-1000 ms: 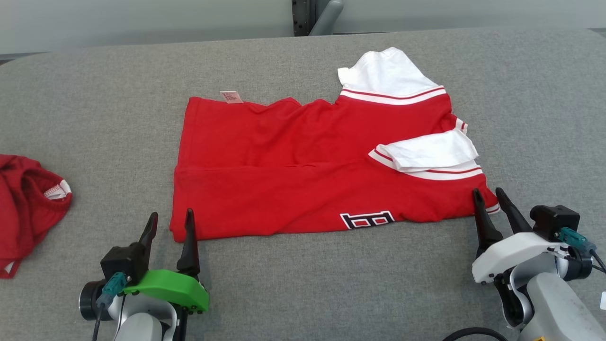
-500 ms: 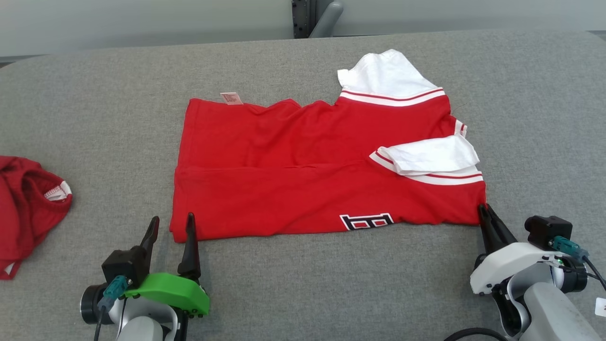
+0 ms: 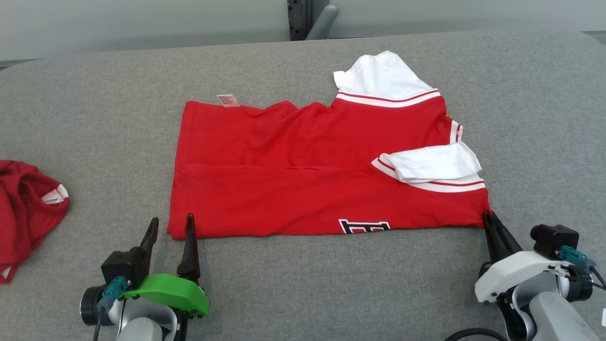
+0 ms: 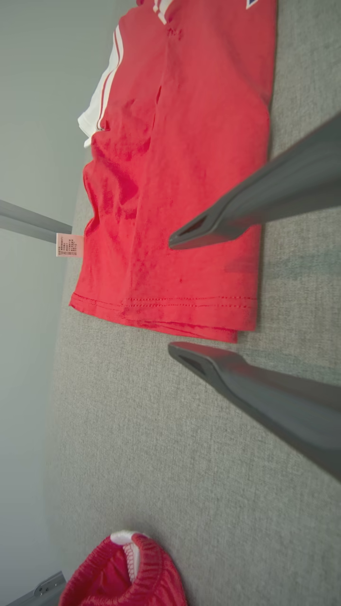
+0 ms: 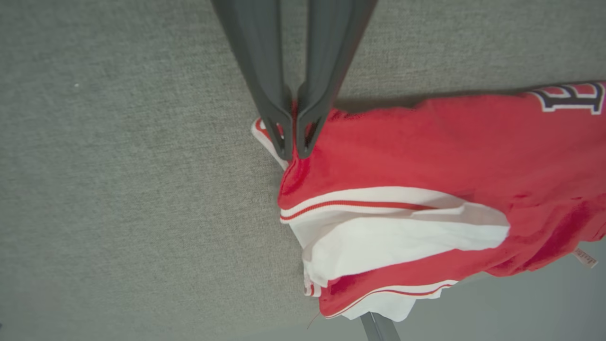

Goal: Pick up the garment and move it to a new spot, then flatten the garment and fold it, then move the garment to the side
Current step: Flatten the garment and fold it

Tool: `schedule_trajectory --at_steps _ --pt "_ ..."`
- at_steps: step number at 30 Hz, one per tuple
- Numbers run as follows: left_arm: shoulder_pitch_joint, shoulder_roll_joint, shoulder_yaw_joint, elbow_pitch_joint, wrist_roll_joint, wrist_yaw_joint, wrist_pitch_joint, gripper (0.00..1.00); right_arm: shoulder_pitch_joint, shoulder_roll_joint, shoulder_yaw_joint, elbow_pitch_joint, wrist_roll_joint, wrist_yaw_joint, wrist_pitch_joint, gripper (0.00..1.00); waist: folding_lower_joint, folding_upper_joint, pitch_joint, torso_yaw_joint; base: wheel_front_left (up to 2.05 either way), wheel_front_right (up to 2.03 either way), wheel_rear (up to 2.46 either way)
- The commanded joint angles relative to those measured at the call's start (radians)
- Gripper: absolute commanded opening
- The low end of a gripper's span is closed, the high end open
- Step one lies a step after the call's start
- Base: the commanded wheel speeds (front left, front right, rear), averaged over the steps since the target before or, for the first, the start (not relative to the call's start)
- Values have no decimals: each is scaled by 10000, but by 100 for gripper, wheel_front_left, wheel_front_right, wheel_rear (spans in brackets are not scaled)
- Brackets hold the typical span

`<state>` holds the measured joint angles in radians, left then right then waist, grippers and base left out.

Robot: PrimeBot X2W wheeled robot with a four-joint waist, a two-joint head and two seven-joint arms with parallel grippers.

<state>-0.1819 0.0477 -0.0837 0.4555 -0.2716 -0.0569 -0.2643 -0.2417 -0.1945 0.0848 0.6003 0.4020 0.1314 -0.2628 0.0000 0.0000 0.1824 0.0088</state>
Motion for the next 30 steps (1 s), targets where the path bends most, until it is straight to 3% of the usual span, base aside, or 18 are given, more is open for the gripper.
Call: schedule_trajectory --at_steps 1,30 --pt "103 54 47 12 -111 21 1 100 158 -51 18 -87 20 -14 -28 0 0 0 28 -58 0 0 0" --pt "-808 52 602 1302 -89 -274 1 100 -287 -179 411 -445 102 -14 -28 0 0 0 686 -409 0 0 0"
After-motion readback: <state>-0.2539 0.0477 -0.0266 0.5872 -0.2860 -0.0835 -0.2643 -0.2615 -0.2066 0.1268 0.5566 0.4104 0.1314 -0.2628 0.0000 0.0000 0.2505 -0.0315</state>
